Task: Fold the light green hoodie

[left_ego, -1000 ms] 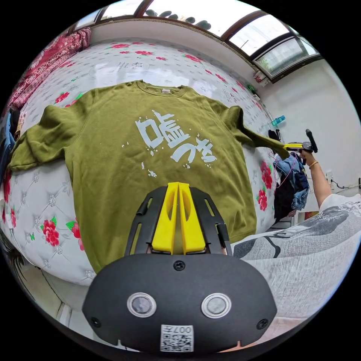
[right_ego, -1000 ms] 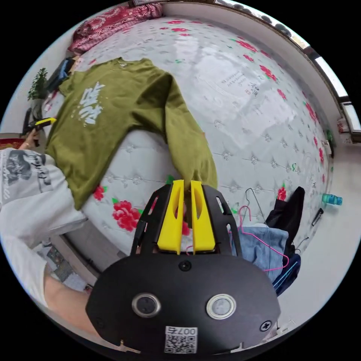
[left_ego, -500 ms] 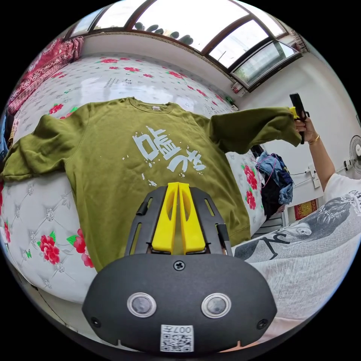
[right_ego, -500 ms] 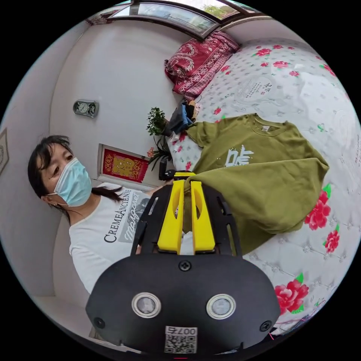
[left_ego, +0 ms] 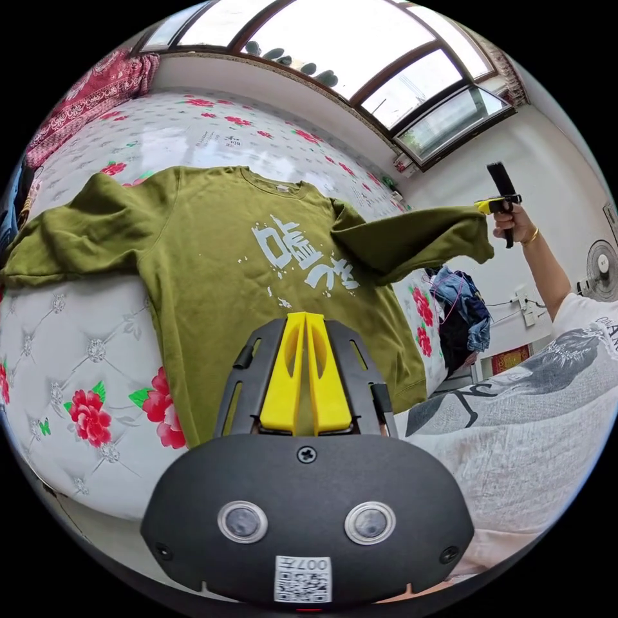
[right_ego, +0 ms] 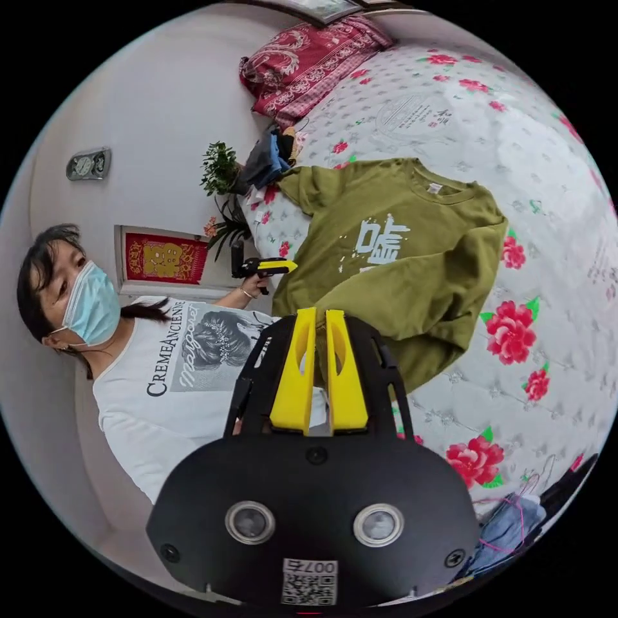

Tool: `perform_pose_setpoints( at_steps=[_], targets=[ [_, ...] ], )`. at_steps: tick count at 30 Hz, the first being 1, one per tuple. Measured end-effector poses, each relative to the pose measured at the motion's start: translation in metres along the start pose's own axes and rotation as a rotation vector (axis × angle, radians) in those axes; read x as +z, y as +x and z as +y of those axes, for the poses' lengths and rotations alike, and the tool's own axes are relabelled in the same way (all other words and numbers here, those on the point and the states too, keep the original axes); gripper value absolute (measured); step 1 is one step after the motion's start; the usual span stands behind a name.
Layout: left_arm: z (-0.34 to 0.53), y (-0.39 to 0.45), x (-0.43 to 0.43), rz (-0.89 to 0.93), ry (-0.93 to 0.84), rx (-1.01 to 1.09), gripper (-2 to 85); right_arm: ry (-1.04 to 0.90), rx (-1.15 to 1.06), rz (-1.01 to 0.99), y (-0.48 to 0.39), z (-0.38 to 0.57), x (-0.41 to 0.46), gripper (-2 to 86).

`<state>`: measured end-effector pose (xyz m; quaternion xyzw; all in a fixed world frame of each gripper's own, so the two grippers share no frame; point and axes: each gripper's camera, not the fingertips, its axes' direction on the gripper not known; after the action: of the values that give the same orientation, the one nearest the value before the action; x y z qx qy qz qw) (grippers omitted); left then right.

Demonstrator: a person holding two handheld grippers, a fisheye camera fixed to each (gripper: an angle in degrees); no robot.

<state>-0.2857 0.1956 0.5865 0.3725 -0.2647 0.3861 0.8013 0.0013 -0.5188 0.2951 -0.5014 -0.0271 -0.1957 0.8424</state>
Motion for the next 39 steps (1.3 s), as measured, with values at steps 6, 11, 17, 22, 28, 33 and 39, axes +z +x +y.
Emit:
perform_pose_setpoints(
  at_steps=[6, 11, 17, 22, 28, 33, 39],
  targets=[
    [-0.036, 0.028, -0.011, 0.047, -0.027, 0.108, -1.0, 0.122, 0.202, 0.468, -0.028, 0.031, -0.13, 0.0],
    [-0.111, 0.079, 0.014, 0.069, -0.113, 0.314, -1.0, 0.152, 0.448, 0.604, 0.008, 0.064, -0.175, 0.0],
    [-0.237, 0.161, 0.103, 0.095, -0.213, 0.529, -0.9, 0.099, 0.678, 0.543, 0.109, 0.127, -0.17, 0.0],
    [-0.353, 0.209, 0.203, 0.14, -0.335, 0.644, -0.8, 0.128, 0.729, 0.4, 0.175, 0.189, -0.159, 0.0],
    [-0.472, 0.244, 0.264, 0.108, -0.374, 0.92, 3.7, 0.207, 0.568, 0.303, 0.18, 0.225, -0.142, 0.0],
    [-0.541, 0.267, 0.311, 0.122, -0.514, 1.066, 7.5, 0.228, 0.484, 0.308, 0.154, 0.243, -0.131, 0.0],
    [-0.553, 0.285, 0.354, 0.034, -0.666, 1.137, 5.5, 0.243, 0.463, 0.319, 0.136, 0.243, -0.125, 0.0]
  ],
)
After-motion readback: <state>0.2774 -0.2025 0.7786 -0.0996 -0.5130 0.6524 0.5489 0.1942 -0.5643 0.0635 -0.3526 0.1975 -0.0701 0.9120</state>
